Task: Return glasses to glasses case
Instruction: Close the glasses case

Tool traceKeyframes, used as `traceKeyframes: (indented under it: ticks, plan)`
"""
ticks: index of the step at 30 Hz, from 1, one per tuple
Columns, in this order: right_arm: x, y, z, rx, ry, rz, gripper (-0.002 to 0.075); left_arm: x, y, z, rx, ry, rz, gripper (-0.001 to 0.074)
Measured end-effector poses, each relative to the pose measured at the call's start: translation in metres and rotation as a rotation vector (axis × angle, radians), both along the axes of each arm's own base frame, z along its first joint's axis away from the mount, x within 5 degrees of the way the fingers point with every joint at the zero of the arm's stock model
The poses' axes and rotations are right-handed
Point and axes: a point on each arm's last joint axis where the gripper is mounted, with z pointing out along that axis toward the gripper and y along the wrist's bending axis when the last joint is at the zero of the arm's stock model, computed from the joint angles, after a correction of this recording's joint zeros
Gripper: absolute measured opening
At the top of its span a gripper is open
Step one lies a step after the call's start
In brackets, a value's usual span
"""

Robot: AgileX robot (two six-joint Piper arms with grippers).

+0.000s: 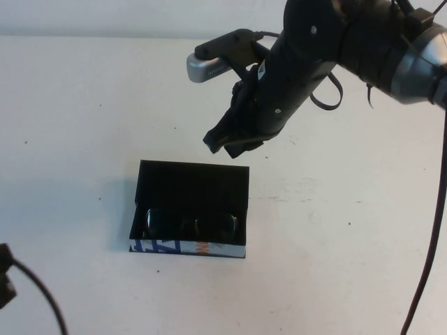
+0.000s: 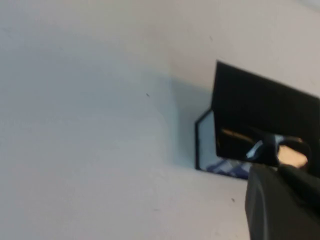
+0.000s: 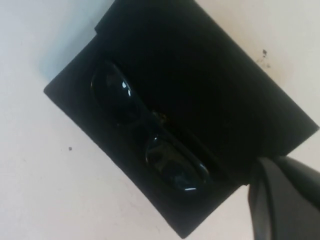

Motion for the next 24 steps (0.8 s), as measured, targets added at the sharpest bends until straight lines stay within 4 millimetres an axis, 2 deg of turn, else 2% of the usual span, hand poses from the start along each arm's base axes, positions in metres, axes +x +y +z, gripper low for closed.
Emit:
traceKeyframes:
  ticks: [5,11,16,20,24]
  plan:
    - [0.008,-0.011,0.001,0.029,0.020,-0.039,-0.0011,0.032,-0.027,0.009,0.052,0.156,-0.258,-0.0004]
    - [0.017,-0.024,0.001,0.046,0.033,-0.080,-0.0011,0.070,-0.058,-0.007,-0.022,0.314,-0.523,-0.0004]
    - [0.025,-0.035,-0.001,0.047,0.045,-0.113,-0.0011,0.096,-0.072,-0.035,-0.083,0.397,-0.614,-0.0004]
    - [0.033,-0.036,-0.008,0.041,0.060,-0.123,-0.0011,0.113,-0.076,-0.065,-0.089,0.482,-0.618,-0.0004]
    - [0.048,-0.033,-0.018,0.054,0.077,-0.136,-0.0011,0.127,-0.081,-0.089,-0.125,0.496,-0.621,-0.0004]
